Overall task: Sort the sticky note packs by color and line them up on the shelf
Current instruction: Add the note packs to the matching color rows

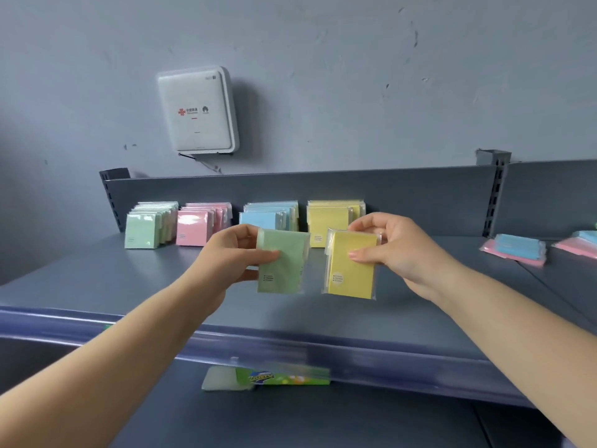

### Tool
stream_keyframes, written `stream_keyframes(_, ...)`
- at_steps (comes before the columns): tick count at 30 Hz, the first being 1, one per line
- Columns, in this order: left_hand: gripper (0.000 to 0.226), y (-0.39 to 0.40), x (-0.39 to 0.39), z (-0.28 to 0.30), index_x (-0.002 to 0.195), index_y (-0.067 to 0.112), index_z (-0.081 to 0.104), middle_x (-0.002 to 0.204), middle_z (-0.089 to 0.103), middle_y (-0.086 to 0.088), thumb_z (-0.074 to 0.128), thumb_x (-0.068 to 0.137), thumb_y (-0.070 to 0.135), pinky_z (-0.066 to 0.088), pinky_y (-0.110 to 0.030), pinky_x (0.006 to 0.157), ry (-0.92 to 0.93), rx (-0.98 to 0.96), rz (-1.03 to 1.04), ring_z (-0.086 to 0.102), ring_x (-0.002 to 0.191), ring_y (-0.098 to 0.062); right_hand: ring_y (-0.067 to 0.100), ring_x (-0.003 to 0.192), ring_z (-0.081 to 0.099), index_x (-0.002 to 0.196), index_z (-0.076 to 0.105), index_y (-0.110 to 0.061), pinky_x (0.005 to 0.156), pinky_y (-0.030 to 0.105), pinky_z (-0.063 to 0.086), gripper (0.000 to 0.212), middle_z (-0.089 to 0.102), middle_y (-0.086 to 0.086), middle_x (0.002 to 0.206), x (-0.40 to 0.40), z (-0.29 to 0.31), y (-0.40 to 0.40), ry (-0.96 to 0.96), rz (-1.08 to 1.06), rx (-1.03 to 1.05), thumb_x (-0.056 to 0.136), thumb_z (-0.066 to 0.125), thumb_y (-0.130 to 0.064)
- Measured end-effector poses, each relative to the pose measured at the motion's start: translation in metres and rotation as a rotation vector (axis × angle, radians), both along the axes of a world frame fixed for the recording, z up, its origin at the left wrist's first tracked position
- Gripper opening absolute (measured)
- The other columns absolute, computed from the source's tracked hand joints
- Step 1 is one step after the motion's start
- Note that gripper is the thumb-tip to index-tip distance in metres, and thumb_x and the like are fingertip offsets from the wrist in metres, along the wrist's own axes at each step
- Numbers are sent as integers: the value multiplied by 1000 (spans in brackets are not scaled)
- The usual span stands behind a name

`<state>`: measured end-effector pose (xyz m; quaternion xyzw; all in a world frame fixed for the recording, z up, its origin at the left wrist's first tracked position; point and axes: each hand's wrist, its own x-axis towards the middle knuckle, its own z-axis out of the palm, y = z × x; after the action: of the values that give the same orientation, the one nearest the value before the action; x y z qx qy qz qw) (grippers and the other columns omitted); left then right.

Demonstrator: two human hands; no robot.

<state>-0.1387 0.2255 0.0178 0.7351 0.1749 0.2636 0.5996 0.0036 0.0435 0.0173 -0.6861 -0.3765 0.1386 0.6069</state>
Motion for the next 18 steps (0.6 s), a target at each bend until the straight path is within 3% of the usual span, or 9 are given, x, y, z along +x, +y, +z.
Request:
stream_keyframes(4,15,24,-16,2,90,10,59,88,70,-1,66,81,1,58,-25,64,-3,0,-20,66,81,-14,11,75,61,85,61,-21,75,21,52,32,63,-2,89,-17,-3,26,-6,-50,3,73,71,8)
stream_keyframes(8,14,46,-23,-2,88,11,58,92,69,-2,66,81,2,56,-28,68,1,-3,-45,65,86,-16,3,71,58,90,62,-17,61,8,48,32,61,-8,85,-26,-4,44,-42,-128,-12,74,72,7)
stream_keyframes(14,15,65,-12,-8,87,11,56,93,69,-2,67,81,3,57,-27,64,16,-11,-80,65,85,-15,16,91,58,91,62,-20,78,23,46,32,62,0,101,-21,-9,65,-117,-264,-100,72,74,3)
stream_keyframes(18,16,71,5,-8,89,10,55,93,69,-2,68,81,2,58,-29,68,14,1,-102,66,84,-15,15,88,56,94,62,-16,71,22,44,31,60,-2,94,-5,-7,74,-217,-302,-160,72,73,3)
